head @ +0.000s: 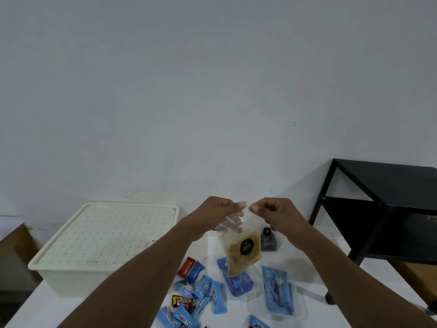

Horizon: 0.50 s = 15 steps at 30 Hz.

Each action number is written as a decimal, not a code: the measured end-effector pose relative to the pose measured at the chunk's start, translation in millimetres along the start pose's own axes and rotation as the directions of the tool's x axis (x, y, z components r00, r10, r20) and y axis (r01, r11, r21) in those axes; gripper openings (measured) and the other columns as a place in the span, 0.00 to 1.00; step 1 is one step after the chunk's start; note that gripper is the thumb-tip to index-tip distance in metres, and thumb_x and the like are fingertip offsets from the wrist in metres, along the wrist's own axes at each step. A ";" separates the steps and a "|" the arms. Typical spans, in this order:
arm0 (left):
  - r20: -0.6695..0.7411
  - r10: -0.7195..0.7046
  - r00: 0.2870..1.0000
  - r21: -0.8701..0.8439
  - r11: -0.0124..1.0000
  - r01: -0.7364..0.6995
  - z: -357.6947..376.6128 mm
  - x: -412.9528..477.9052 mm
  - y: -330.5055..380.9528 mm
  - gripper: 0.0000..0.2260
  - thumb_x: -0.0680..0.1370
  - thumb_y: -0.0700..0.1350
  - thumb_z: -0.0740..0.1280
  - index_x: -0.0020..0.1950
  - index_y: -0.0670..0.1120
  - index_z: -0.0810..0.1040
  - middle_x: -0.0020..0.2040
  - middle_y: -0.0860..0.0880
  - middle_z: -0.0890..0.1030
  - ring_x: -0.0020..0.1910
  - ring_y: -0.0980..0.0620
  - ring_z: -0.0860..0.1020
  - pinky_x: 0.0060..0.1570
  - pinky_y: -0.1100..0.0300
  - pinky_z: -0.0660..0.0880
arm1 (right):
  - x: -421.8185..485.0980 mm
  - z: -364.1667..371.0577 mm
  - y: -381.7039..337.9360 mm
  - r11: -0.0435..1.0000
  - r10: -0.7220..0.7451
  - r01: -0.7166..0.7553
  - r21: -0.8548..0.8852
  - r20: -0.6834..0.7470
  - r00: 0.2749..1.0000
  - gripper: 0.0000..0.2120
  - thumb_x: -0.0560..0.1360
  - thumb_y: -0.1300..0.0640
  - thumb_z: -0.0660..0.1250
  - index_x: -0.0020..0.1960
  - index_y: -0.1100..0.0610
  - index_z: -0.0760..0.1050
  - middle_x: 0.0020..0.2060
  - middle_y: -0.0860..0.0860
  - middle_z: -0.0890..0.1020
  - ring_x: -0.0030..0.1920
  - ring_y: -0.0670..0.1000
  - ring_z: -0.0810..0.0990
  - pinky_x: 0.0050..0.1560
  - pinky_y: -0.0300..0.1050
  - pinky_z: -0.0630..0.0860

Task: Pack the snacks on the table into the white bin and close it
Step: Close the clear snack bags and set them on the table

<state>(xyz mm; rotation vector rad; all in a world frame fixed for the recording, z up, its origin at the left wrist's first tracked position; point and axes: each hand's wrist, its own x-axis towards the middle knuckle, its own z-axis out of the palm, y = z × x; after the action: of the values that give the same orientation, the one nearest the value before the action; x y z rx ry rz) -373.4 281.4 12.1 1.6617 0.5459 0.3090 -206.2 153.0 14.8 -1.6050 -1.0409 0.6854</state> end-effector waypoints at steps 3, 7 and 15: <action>0.002 -0.044 0.999 -0.056 0.997 0.044 -1.6 2.0 -4.6 0.14 0.75 0.57 0.72 0.48 0.46 0.85 0.49 0.43 0.86 0.52 0.42 0.85 0.48 0.53 0.77 | -0.7 -0.4 2.8 1.000 0.020 -0.020 0.012 0.005 1.000 0.05 0.75 0.53 0.72 0.45 0.55 0.85 0.27 0.51 0.76 0.28 0.48 0.70 0.28 0.39 0.66; -0.039 0.017 0.999 -0.045 0.999 -0.019 0.7 2.4 -10.9 0.08 0.73 0.51 0.76 0.42 0.46 0.84 0.44 0.42 0.86 0.47 0.44 0.84 0.48 0.52 0.78 | -4.2 7.8 3.5 0.990 0.047 -0.053 0.132 0.047 0.998 0.09 0.76 0.52 0.71 0.50 0.57 0.83 0.37 0.55 0.83 0.36 0.51 0.80 0.32 0.42 0.71; -0.079 -0.002 0.997 -0.063 0.998 -0.003 4.2 1.6 -15.9 0.11 0.75 0.52 0.74 0.43 0.44 0.85 0.47 0.36 0.84 0.42 0.47 0.79 0.42 0.57 0.75 | -1.3 20.2 11.6 0.943 0.105 -0.095 0.320 -0.014 0.994 0.07 0.76 0.62 0.70 0.53 0.62 0.82 0.36 0.58 0.82 0.39 0.54 0.81 0.37 0.45 0.73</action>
<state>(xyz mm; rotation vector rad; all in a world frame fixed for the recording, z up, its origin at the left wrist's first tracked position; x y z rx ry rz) -372.8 280.0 -4.3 1.5936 0.5888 0.3896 -220.6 160.4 -2.1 -1.3866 -0.7830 0.8494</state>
